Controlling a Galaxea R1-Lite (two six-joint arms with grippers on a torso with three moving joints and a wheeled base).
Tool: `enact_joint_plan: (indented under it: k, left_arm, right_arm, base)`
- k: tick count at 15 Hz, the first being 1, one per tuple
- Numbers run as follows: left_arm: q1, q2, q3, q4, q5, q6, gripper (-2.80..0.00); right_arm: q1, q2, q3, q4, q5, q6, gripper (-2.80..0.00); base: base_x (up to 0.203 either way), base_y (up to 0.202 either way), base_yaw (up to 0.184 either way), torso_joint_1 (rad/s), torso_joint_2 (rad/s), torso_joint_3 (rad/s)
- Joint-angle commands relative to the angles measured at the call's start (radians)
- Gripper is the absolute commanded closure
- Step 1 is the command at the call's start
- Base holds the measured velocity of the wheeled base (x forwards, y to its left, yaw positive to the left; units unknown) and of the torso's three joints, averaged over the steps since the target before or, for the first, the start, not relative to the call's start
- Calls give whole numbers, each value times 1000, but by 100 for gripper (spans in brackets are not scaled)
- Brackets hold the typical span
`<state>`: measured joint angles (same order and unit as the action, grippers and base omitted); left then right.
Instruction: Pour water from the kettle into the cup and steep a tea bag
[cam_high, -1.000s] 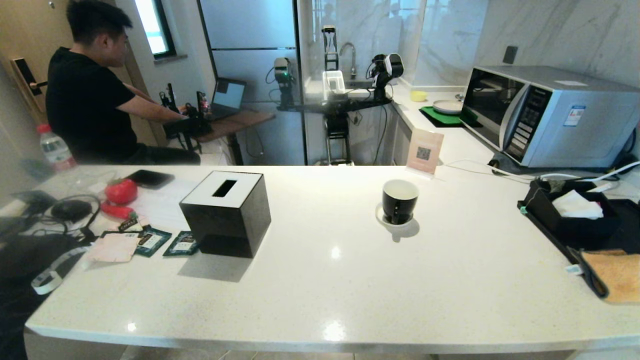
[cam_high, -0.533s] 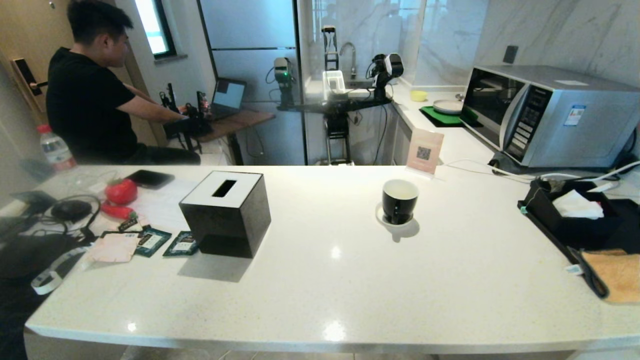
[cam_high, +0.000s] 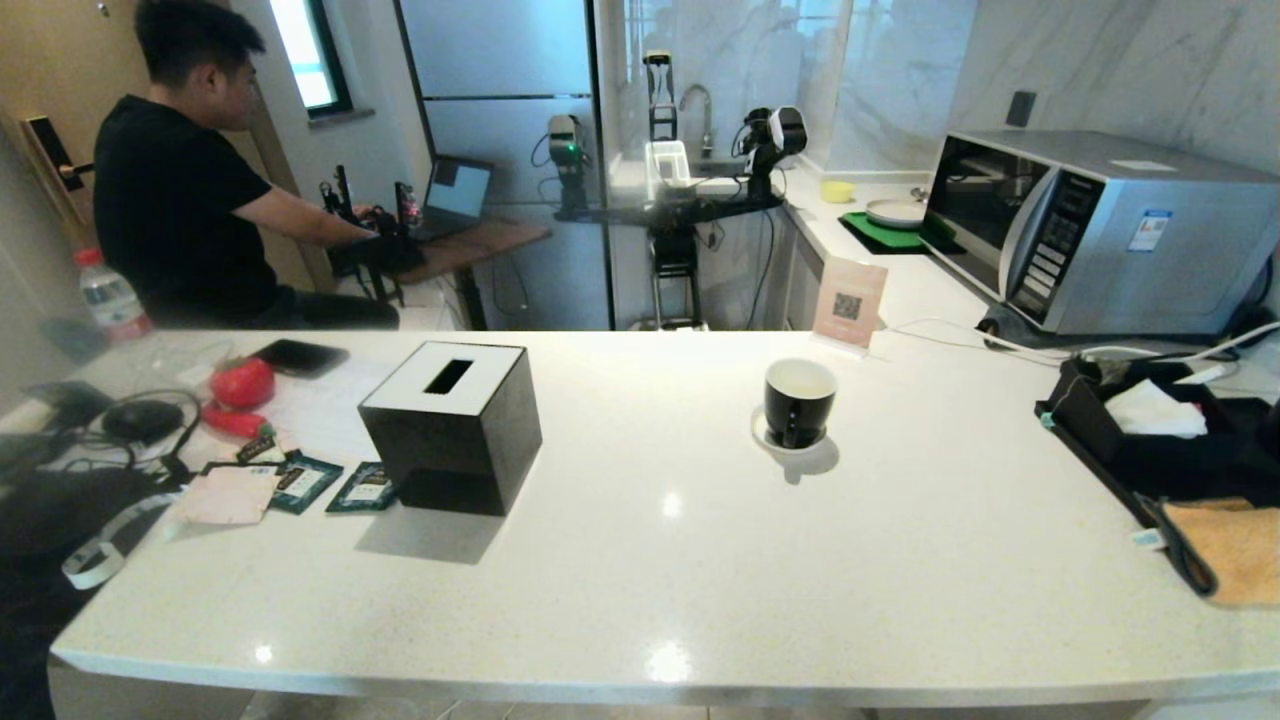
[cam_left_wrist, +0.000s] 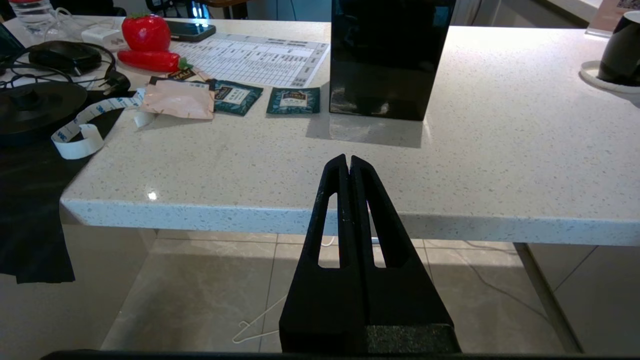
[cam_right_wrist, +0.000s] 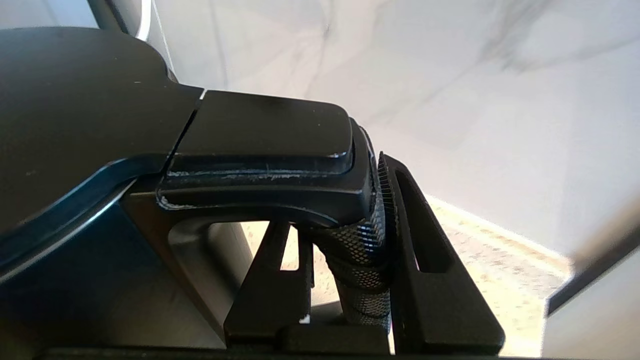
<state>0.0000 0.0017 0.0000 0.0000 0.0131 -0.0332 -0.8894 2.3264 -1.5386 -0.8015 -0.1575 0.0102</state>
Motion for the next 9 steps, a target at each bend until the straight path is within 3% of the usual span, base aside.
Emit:
enact_joint_plan:
  k: [1, 9]
  left_arm:
    - [0, 0, 0, 0, 1, -1, 0]
    - [0, 0, 0, 0, 1, -2, 0]
  right_arm:
    - [1, 48, -24, -5, 4, -3, 0]
    - [24, 79, -43, -2, 18, -5, 0]
  base:
    - [0, 0, 0, 0, 0, 0]
    - [0, 0, 0, 0, 0, 0]
